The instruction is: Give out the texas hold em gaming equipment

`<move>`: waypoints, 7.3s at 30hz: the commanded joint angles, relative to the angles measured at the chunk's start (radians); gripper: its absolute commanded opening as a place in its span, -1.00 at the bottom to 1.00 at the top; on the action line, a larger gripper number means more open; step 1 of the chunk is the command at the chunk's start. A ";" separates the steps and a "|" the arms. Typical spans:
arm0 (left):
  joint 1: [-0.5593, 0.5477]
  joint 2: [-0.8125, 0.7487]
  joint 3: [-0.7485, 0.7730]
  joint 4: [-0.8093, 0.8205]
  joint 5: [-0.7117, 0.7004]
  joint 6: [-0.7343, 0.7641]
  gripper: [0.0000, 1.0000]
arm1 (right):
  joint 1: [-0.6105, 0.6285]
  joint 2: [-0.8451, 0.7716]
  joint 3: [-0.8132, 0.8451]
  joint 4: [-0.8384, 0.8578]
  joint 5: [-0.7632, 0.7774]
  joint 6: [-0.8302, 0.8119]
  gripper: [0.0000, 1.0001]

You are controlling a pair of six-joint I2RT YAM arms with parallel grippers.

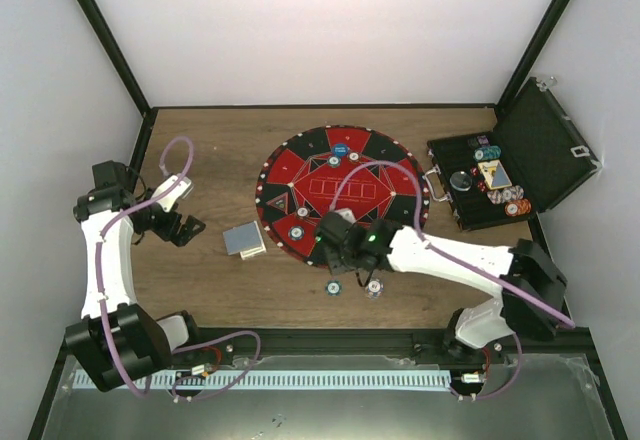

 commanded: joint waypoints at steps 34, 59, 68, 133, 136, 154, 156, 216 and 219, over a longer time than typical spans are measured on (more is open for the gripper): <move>-0.009 0.002 0.073 0.017 0.079 -0.108 1.00 | -0.585 0.286 0.044 0.226 -0.016 -0.340 -0.60; -0.009 -0.012 0.077 0.011 0.081 -0.093 1.00 | -0.597 0.311 -0.008 0.200 0.019 -0.306 -0.62; -0.011 -0.007 0.070 -0.003 0.094 -0.078 1.00 | -0.597 0.290 -0.002 0.173 0.024 -0.296 -0.36; -0.012 0.018 0.053 0.001 0.107 -0.068 1.00 | 0.032 -0.069 -0.160 -0.206 0.055 0.251 -0.41; -0.012 0.018 0.052 0.001 0.107 -0.068 1.00 | 0.032 -0.078 -0.138 -0.221 0.059 0.248 -0.48; -0.012 0.009 0.068 -0.010 0.105 -0.073 1.00 | -0.132 0.192 0.321 -0.107 0.054 -0.074 -0.59; -0.012 0.006 0.071 -0.011 0.102 -0.073 1.00 | -0.162 0.259 0.367 -0.069 0.032 -0.125 -0.60; -0.014 0.007 0.051 -0.014 0.122 -0.059 1.00 | -0.204 -0.178 -0.190 -0.116 -0.109 0.025 0.69; -0.014 0.004 0.050 -0.016 0.117 -0.059 1.00 | -0.193 -0.177 -0.207 -0.105 -0.118 0.036 0.69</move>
